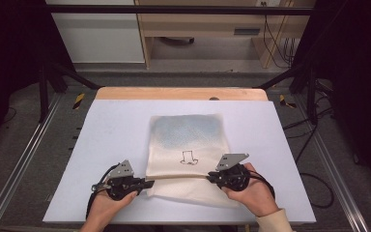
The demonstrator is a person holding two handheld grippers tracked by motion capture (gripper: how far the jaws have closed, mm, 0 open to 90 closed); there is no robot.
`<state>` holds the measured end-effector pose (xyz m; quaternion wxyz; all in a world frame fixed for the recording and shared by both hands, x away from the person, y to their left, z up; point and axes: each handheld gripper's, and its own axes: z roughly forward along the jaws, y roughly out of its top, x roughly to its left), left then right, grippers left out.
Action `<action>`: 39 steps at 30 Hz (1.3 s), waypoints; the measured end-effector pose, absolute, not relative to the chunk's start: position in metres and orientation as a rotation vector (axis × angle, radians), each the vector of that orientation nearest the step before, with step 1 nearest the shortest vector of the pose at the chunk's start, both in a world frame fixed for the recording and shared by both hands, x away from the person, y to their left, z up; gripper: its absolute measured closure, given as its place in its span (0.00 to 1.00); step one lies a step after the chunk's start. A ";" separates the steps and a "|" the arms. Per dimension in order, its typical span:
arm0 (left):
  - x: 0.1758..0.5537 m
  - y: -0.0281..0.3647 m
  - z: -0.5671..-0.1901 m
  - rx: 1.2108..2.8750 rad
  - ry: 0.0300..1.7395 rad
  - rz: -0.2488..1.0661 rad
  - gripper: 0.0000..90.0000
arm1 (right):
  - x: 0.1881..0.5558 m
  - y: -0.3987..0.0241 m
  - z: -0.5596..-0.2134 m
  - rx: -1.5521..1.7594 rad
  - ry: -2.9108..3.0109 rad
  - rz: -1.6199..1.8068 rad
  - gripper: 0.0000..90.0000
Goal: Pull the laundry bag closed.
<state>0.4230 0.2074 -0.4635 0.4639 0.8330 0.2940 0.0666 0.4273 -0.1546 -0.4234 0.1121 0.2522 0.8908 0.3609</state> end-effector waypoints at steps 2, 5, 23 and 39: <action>0.423 0.207 -0.463 2.047 0.721 0.163 0.92 | 0.427 -0.157 -0.424 0.748 2.613 1.056 0.91; 0.423 0.208 -0.464 2.046 0.724 0.162 0.92 | 0.427 -0.160 -0.424 0.759 2.610 1.052 0.91; 0.424 0.209 -0.464 2.041 0.728 0.162 0.92 | 0.425 -0.171 -0.426 0.787 2.600 1.059 0.91; 0.424 0.209 -0.464 2.040 0.730 0.163 0.92 | 0.422 -0.180 -0.429 0.806 2.596 1.049 0.91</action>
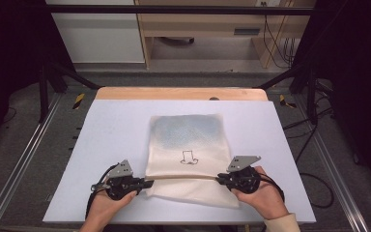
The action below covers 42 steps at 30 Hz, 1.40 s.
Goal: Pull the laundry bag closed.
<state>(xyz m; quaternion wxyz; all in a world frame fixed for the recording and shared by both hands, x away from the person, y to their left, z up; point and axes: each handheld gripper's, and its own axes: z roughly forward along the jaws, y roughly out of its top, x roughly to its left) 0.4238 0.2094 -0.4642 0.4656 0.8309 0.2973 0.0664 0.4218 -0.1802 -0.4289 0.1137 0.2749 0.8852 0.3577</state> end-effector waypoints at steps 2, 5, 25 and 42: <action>0.424 0.210 -0.464 2.040 0.731 0.165 0.92 | 0.421 -0.181 -0.429 0.811 2.594 1.051 0.91; 0.424 0.210 -0.464 2.040 0.730 0.163 0.92 | 0.421 -0.182 -0.429 0.814 2.595 1.044 0.91; 0.424 0.210 -0.464 2.041 0.727 0.166 0.92 | 0.419 -0.187 -0.431 0.812 2.597 1.048 0.91; 0.425 0.212 -0.462 2.032 0.733 0.169 0.92 | 0.418 -0.195 -0.434 0.839 2.594 1.043 0.91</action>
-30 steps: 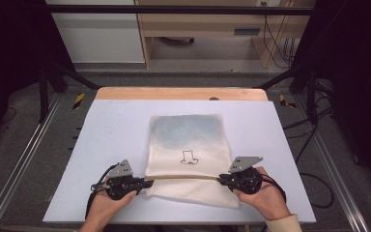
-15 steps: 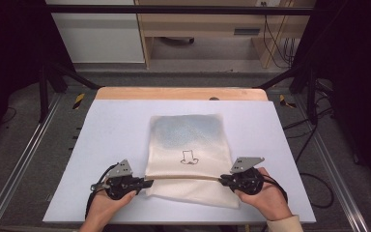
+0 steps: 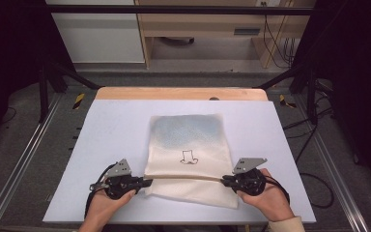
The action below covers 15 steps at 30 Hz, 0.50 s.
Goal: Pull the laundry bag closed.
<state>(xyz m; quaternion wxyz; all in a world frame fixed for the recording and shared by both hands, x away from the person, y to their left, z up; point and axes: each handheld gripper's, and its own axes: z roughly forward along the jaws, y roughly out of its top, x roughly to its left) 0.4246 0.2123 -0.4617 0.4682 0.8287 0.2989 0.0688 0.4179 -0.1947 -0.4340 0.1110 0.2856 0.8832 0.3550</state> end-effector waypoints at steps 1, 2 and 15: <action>0.425 0.212 -0.462 2.032 0.733 0.169 0.92 | 0.418 -0.195 -0.434 0.839 2.594 1.043 0.91; 0.425 0.212 -0.461 2.032 0.731 0.168 0.92 | 0.418 -0.195 -0.434 0.840 2.594 1.045 0.91; 0.425 0.214 -0.460 2.023 0.733 0.177 0.92 | 0.417 -0.198 -0.436 0.849 2.592 1.046 0.91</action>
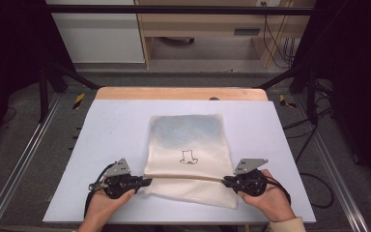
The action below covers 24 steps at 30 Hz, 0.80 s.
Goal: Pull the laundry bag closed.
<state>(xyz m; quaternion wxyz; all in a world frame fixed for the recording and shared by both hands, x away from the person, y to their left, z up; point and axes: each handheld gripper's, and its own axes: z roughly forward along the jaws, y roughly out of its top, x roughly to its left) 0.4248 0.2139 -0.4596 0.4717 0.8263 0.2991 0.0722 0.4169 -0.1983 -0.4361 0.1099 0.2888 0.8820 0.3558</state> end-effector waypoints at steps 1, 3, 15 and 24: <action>0.425 0.214 -0.460 2.023 0.733 0.177 0.92 | 0.417 -0.198 -0.436 0.850 2.591 1.041 0.91; 0.425 0.214 -0.460 2.022 0.734 0.179 0.92 | 0.417 -0.199 -0.436 0.852 2.591 1.039 0.91; 0.425 0.214 -0.459 2.025 0.733 0.185 0.92 | 0.415 -0.207 -0.437 0.876 2.576 1.036 0.91; 0.425 0.215 -0.459 2.023 0.732 0.186 0.92 | 0.415 -0.211 -0.438 0.892 2.568 1.036 0.91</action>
